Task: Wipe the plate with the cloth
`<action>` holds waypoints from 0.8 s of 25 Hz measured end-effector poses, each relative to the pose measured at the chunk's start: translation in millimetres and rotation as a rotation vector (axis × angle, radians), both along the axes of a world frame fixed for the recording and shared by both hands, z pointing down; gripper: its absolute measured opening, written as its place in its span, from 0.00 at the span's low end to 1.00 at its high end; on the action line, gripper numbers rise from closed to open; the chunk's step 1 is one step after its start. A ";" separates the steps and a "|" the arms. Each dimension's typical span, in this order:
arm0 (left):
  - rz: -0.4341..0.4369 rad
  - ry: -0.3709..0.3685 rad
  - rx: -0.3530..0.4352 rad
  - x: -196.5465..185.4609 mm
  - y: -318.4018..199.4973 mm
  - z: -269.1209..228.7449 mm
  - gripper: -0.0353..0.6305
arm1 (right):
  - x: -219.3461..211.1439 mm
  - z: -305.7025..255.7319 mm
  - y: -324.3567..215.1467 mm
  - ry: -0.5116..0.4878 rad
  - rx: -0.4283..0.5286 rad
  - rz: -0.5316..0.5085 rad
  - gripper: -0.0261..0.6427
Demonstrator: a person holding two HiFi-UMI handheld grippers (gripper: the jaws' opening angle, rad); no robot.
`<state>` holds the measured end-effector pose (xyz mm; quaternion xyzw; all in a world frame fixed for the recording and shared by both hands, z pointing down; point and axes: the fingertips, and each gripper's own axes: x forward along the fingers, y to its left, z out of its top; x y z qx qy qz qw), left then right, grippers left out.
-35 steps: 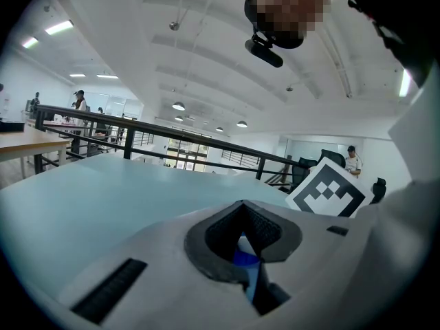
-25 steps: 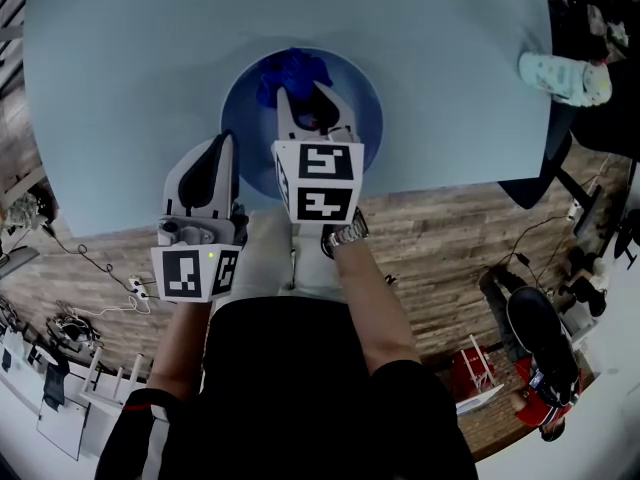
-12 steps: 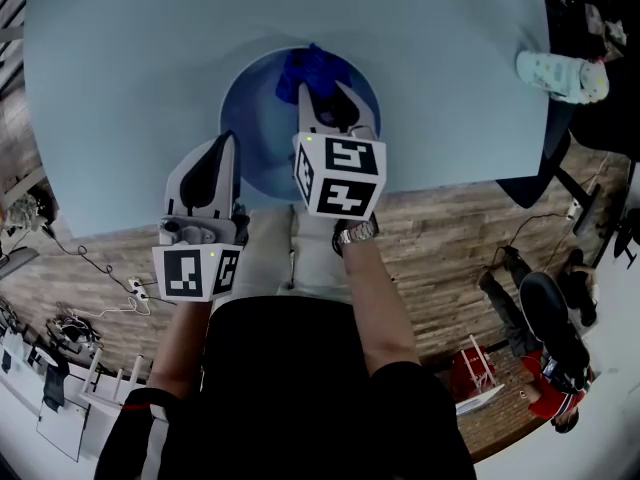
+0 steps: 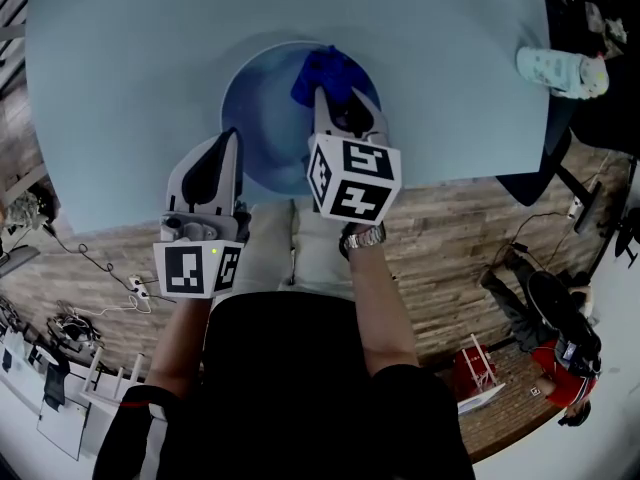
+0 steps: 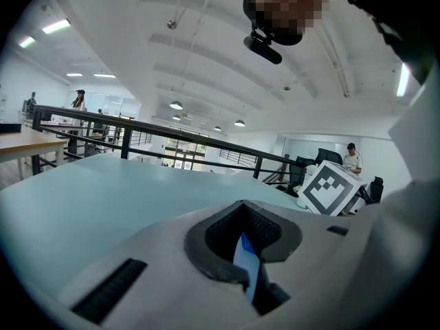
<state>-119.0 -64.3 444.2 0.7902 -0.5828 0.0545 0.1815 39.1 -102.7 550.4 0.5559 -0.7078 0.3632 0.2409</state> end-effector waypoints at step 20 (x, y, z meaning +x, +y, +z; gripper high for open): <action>-0.021 0.004 0.016 -17.7 2.8 -14.8 0.06 | -79.1 -22.2 28.9 -0.071 0.019 -0.159 0.22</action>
